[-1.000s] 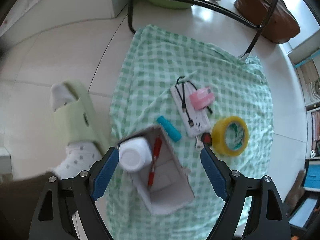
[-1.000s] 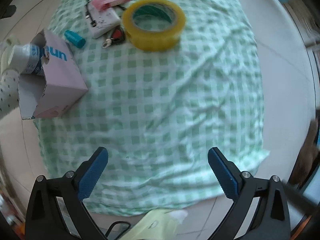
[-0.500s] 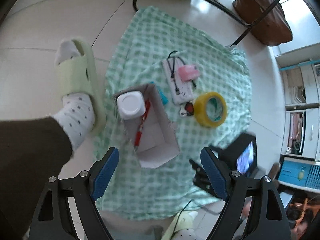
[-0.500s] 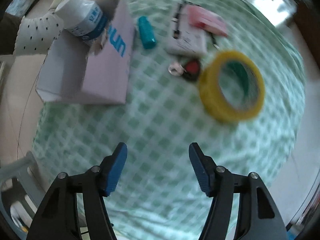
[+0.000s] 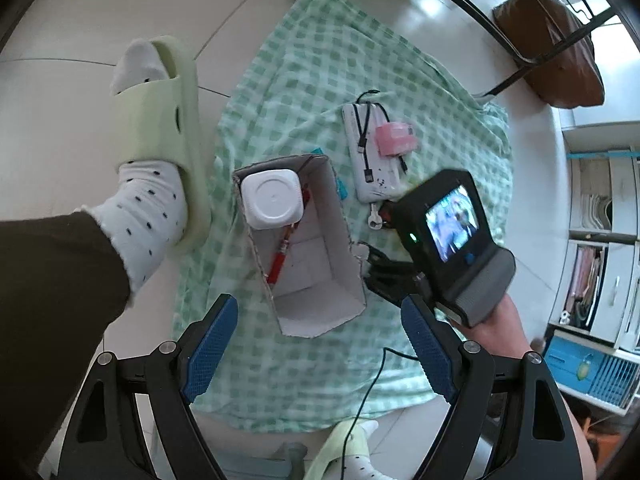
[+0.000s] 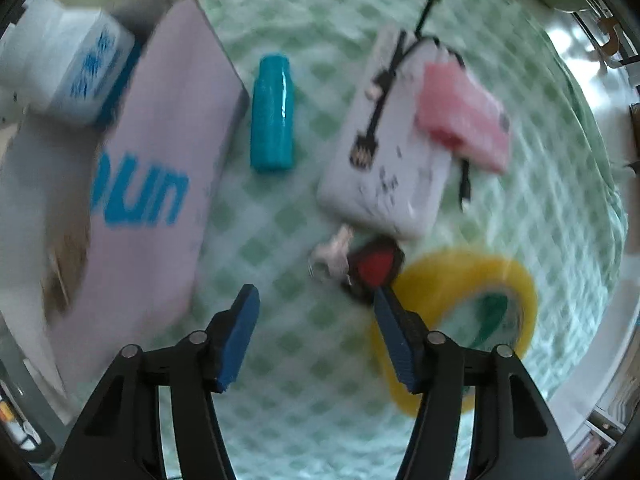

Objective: Organize rigid objects

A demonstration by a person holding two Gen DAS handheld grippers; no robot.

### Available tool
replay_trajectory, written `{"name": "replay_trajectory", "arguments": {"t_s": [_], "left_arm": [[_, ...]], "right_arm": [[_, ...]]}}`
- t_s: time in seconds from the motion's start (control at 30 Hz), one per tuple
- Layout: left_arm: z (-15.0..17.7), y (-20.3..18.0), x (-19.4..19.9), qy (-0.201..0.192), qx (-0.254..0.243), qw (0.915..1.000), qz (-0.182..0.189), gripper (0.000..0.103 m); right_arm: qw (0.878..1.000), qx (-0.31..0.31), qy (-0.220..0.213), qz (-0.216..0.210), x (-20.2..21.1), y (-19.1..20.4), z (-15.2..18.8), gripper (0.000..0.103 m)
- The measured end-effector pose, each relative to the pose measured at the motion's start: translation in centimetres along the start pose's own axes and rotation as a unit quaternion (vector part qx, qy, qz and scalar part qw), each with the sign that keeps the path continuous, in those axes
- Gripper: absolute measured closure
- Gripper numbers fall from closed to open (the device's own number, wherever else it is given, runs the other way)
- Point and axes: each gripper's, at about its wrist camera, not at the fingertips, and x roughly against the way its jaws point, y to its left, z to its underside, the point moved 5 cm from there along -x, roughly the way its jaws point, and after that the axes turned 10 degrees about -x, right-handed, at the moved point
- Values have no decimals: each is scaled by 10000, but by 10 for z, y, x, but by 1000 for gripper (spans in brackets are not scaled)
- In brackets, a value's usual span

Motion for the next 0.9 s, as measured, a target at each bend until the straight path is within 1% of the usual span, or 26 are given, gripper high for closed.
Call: {"name": "replay_trajectory", "arguments": {"t_s": [0.07,0.1,0.13,0.17,0.2,0.23,0.27,0.33,0.37,0.4,0.47,0.53,0.6,0.67,0.73,0.77,0.83,0.9], "left_arm": [[1,2,-3,31,55,10000,50,20],[1,3,-4,56,96,9999,71,20],[2,5,-5,75,120,9999,66,20],[2,5,-6,88,138,9999,51,20],[2,7,-5,74,144,9999,36,20],[3,5,-4,56,152,9999,41,20],[2,6,-3,29,159,9999,59,20],[2,7,0,6,199,9998,61,20],[3,8,1,-17,208,9998,49,20],[3,9,3,-51,190,9998,-12,20],[4,6,6,-99,94,9998,-127,20],[5,1,8,-146,-27,9998,-166,20],[7,-5,8,-131,-97,9998,-116,20],[9,-7,7,-103,-136,9998,-59,20],[10,-9,5,-41,-146,9999,-10,20],[11,-10,3,-15,-140,9999,20,20],[10,-12,0,25,-151,9999,39,20],[10,-17,-1,34,-211,9998,17,20]], "right_arm": [[9999,-113,108,-43,-7,3,-10,46],[9996,-131,262,19,-14,4,-11,47],[9998,-44,140,148,-15,3,-12,49],[9996,40,142,220,-15,6,-13,51],[9993,136,172,301,-16,8,-13,61],[9988,240,199,388,-15,10,-12,83],[9983,291,261,443,-15,11,-8,87],[9986,276,312,331,-12,9,4,92],[9991,194,278,265,-8,6,11,99],[9995,-51,302,-34,-5,7,17,99],[9976,-342,326,-510,0,11,34,99],[9949,-525,318,-802,4,18,53,99],[9911,-736,289,-1073,9,25,71,99],[9818,-1136,299,-1496,13,29,92,99],[9718,-1536,270,-1770,16,31,112,99],[9652,-1749,327,-1915,15,31,121,99],[9563,-2063,434,-2023,10,24,139,99],[9470,-2425,513,-2045,6,19,151,98]]}}
